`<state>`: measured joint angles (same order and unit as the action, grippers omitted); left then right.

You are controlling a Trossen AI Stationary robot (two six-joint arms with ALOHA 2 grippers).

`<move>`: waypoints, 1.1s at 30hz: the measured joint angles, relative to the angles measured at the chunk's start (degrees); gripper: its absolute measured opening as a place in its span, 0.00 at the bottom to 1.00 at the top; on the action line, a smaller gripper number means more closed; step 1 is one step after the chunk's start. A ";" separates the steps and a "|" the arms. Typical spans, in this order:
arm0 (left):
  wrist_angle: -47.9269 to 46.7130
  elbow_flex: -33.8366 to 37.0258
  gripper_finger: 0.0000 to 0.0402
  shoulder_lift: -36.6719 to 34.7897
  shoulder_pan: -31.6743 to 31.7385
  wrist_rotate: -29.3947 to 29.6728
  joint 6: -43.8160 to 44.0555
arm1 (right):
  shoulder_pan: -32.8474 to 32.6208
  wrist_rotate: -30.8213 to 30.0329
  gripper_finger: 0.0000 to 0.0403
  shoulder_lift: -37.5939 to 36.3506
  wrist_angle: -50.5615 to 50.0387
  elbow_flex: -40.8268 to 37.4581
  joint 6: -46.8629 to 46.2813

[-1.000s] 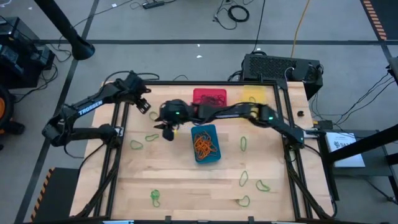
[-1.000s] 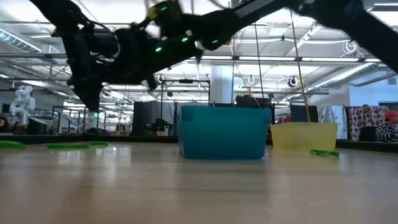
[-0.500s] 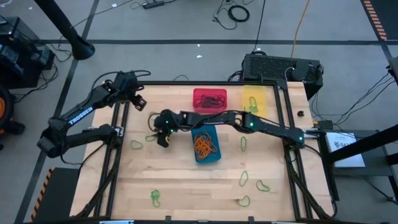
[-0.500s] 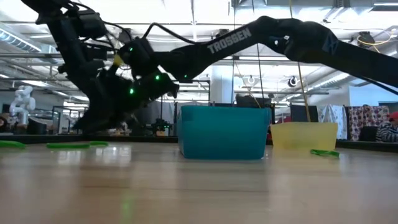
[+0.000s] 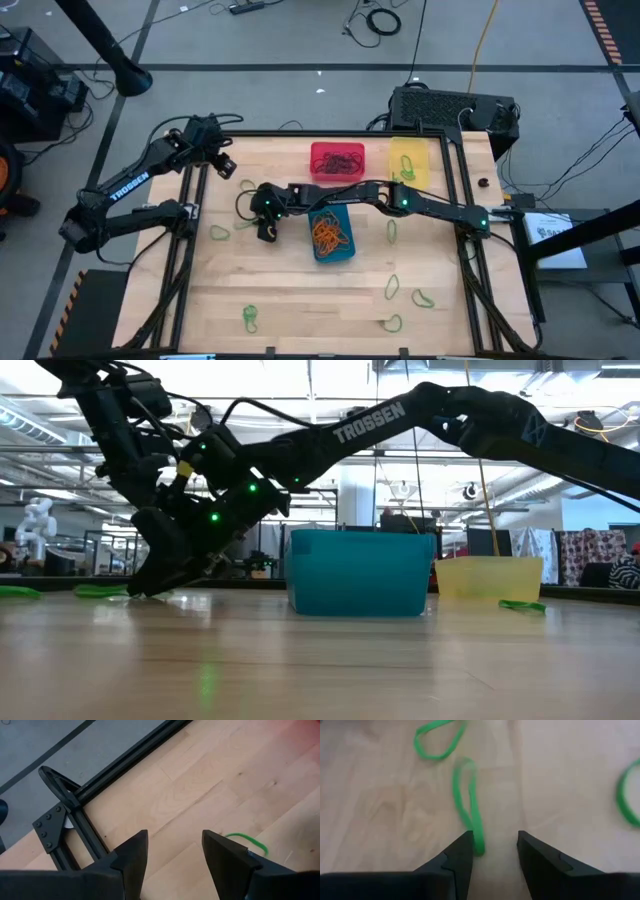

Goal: Sort rubber bands into baskets
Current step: Put the green rubber band into the yellow bin

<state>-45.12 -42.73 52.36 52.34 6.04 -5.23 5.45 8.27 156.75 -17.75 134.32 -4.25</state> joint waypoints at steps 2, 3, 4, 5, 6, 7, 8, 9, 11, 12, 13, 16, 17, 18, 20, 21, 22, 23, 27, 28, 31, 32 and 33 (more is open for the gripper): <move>0.03 -0.01 0.49 0.00 0.02 0.00 0.00 | -0.38 -0.64 0.36 -0.13 -1.79 0.06 0.42; 0.04 -0.01 0.49 0.00 0.02 0.00 0.00 | -0.52 -1.45 0.36 -0.17 -2.51 0.09 0.21; 0.03 0.00 0.49 0.00 0.00 -0.01 0.00 | -0.63 -2.25 0.35 -0.20 -3.21 0.09 -0.17; 0.04 -0.01 0.49 0.00 0.00 0.00 0.00 | -0.68 -3.03 0.33 -0.20 -3.51 0.09 -0.66; 0.04 0.00 0.49 0.00 0.02 0.00 0.00 | -0.70 -3.65 0.32 -0.20 -3.64 0.09 -1.28; 0.04 -0.01 0.49 0.00 0.02 0.00 0.00 | -0.70 -3.97 0.29 -0.22 -3.56 0.09 -1.81; 0.04 -0.01 0.49 0.00 0.02 0.00 0.00 | -0.70 -4.13 0.26 -0.22 -3.29 0.09 -2.02; 0.04 0.00 0.49 0.00 0.02 0.00 0.00 | -0.70 -4.11 0.22 -0.22 -2.78 0.09 -2.10; 0.04 0.01 0.49 0.00 0.02 0.00 0.00 | -0.57 -3.98 0.12 -0.20 -1.64 0.07 -2.14; 0.04 0.00 0.49 0.00 0.02 0.00 0.00 | -0.56 -3.97 0.07 -0.20 -0.95 0.03 -2.15; 0.04 -0.01 0.49 0.00 0.02 0.00 0.00 | -0.59 -3.76 0.04 -0.11 -0.38 0.14 -2.13; 0.04 0.01 0.49 0.00 0.02 -0.01 0.00 | -0.70 -3.38 0.02 -0.01 0.65 0.51 -1.71; 0.04 0.00 0.49 0.00 0.02 0.00 0.00 | -0.70 -3.38 0.02 -0.30 0.55 0.52 -1.70; 0.03 0.01 0.49 0.00 0.00 -0.02 0.00 | -0.70 -3.40 0.01 -0.52 -0.03 0.52 -1.67; 0.07 0.01 0.49 0.00 0.02 -0.30 -0.02 | -0.70 -3.49 0.00 -1.53 -0.41 0.52 -1.66; 0.06 0.01 0.49 0.00 0.00 -0.58 -0.03 | -0.69 -3.52 0.01 -2.06 -0.86 0.52 -1.59; 0.07 0.01 0.49 0.00 0.02 -0.98 -0.04 | -0.60 -3.52 0.02 -2.57 -0.71 0.55 -1.37; 0.09 0.01 0.49 0.00 0.02 -1.29 -0.05 | -0.52 -3.52 0.03 -3.19 -0.62 0.61 -1.16; 0.15 0.01 0.49 0.00 0.00 -1.80 -0.04 | -0.33 -3.75 0.07 -4.41 0.17 0.70 -0.28; 0.19 0.01 0.49 0.00 0.00 -1.97 -0.03 | -0.32 -3.67 0.09 -4.41 0.57 0.70 0.42; 0.25 0.01 0.49 0.00 -0.01 -2.83 0.00 | -0.43 -2.31 0.15 -4.36 0.76 0.70 1.24; 0.28 0.01 0.49 0.00 -0.10 -2.84 0.00 | -0.54 -1.20 0.18 -3.94 1.39 0.70 1.44; 0.30 0.01 0.49 0.00 -0.24 -2.84 0.00 | -0.64 -0.24 0.21 -3.54 2.60 0.74 1.51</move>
<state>-44.83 -42.72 52.36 52.09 3.20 -5.23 4.81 8.03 153.20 -15.15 135.06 -2.74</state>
